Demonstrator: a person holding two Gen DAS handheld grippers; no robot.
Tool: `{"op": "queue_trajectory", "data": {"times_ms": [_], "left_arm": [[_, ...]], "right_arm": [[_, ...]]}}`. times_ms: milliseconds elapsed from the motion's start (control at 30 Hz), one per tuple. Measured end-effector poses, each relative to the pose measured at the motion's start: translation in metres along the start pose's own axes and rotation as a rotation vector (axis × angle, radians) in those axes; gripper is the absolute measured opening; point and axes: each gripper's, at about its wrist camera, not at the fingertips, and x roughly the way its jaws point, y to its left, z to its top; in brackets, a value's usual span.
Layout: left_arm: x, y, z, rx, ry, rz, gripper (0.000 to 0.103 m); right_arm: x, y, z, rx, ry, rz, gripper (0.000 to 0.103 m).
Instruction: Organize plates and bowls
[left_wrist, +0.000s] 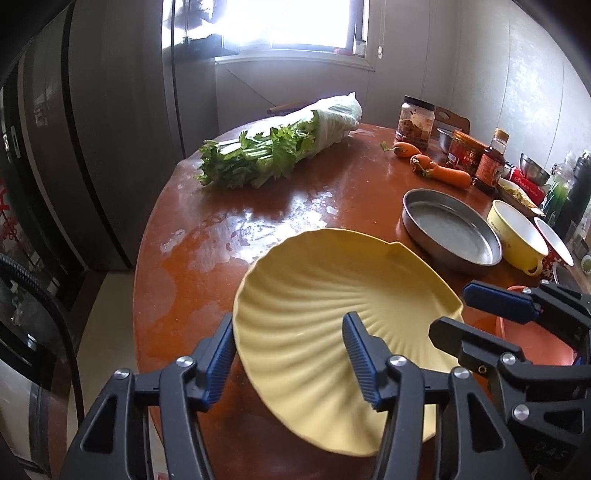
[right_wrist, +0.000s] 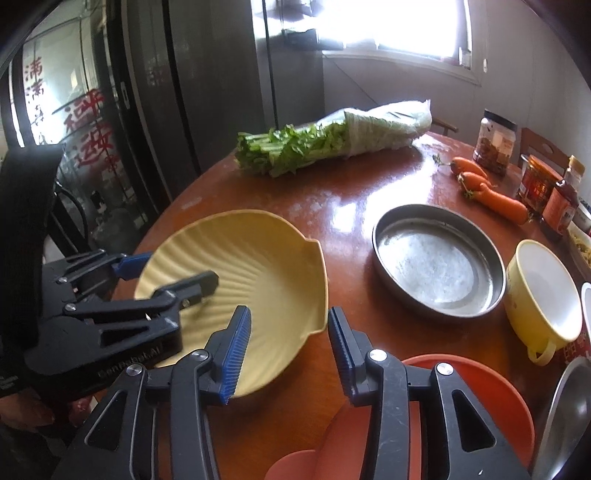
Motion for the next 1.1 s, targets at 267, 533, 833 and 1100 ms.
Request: {"op": "queue_trajectory", "data": {"times_ms": [267,533,833,1100], "left_arm": [[-0.010,0.007,0.003,-0.027,-0.023,0.050,0.065],[-0.058,0.007,0.006,-0.052,-0.111,0.051,0.075],[-0.100,-0.024,-0.002,-0.020,-0.160,0.009,0.076],[-0.123,-0.056,-0.013,0.012,-0.179,-0.019,0.077]], "right_arm": [[-0.016,0.001,-0.002,-0.003,-0.027,-0.008,0.051],[-0.048,-0.003,-0.003,0.020,-0.088,-0.015,0.056],[-0.097,-0.008,-0.014,0.049,-0.165,-0.029,0.061],[-0.144,-0.027,-0.036,0.099,-0.225,-0.059,0.064]]}}
